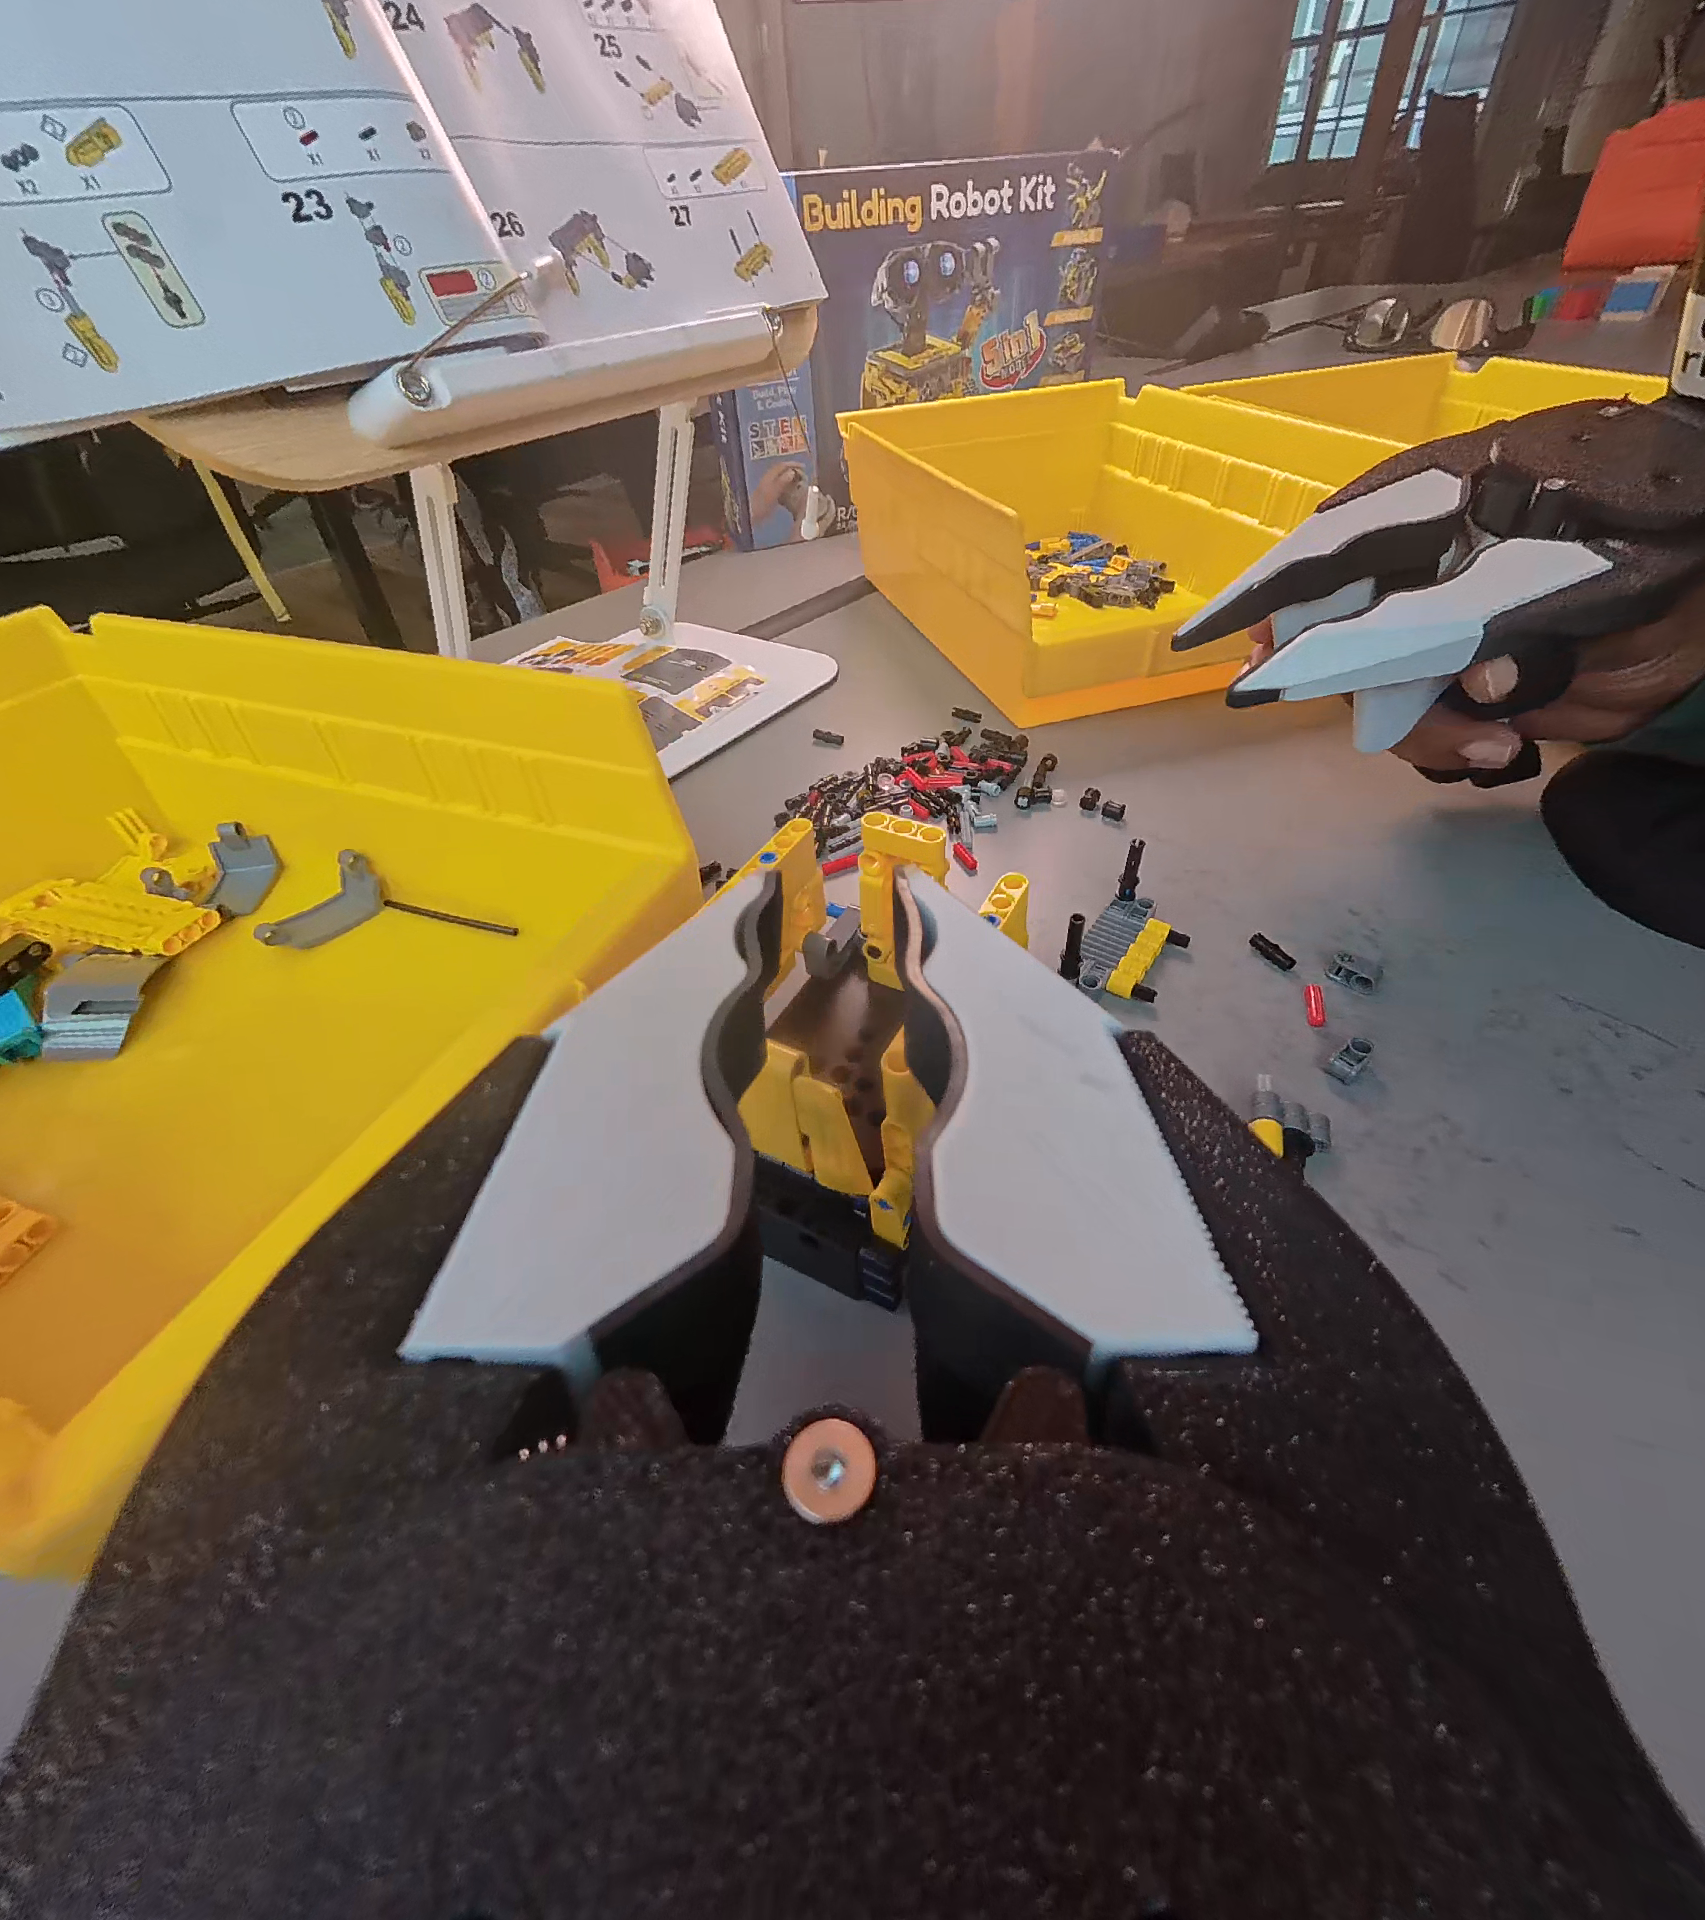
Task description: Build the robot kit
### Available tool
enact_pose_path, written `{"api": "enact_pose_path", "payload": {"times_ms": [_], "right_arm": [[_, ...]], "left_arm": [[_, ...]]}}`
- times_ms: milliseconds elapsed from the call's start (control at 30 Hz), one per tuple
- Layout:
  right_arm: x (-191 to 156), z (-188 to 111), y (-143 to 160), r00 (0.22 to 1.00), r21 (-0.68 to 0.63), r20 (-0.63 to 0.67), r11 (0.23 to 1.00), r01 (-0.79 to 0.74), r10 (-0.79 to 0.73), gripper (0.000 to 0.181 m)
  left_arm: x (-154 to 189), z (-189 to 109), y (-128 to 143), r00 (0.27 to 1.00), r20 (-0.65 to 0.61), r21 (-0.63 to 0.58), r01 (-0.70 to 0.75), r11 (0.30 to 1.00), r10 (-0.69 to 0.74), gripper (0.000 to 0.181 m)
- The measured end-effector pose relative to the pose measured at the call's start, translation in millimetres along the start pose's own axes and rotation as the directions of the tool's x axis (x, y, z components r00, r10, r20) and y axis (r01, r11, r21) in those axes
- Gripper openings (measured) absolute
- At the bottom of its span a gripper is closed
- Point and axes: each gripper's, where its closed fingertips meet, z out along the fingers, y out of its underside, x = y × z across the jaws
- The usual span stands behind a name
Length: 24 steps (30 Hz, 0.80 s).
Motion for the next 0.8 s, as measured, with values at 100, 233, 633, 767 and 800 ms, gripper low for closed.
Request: {"api": "enact_pose_path", "payload": {"times_ms": [100, 233, 633, 767, 800], "right_arm": [[2.9, 0.7, -5.0, 1.0, 0.026, -0.024, 1.0, -0.014, 0.015, 0.023], [48.5, 12.7, -32.4, 0.967, 0.018, -0.25, 0.998, 0.057, -0.05, 0.018], [326.3, 36.6, -66.7, 0.666, -0.159, -0.745, 0.979, -0.131, -0.032, 0.016], [334.1, 52.0, -66.0, 0.681, -0.165, -0.73, 0.982, -0.091, -0.06, 0.001], [335.4, 53.7, -65.7, 0.673, -0.171, -0.736, 0.982, -0.075, -0.077, 0.0]], "left_arm": [[-4.5, -2.5, -2.4, 1.0, 0.029, 0.008, -0.009, 1.0, 0.009, 0.017], [-13.6, -2.1, 1.6, 0.998, 0.056, -0.002, 0.02, 1.0, -0.019, 0.018], [-18.7, -7.5, -1.9, 0.997, 0.076, 0.012, 0.028, 1.0, -0.028, 0.02], [-20.8, -8.5, -2.9, 0.996, 0.076, 0.018, 0.039, 0.999, -0.04, 0.02], [-21.0, -8.4, -2.8, 0.996, 0.075, 0.017, 0.041, 0.999, -0.042, 0.02]]}}
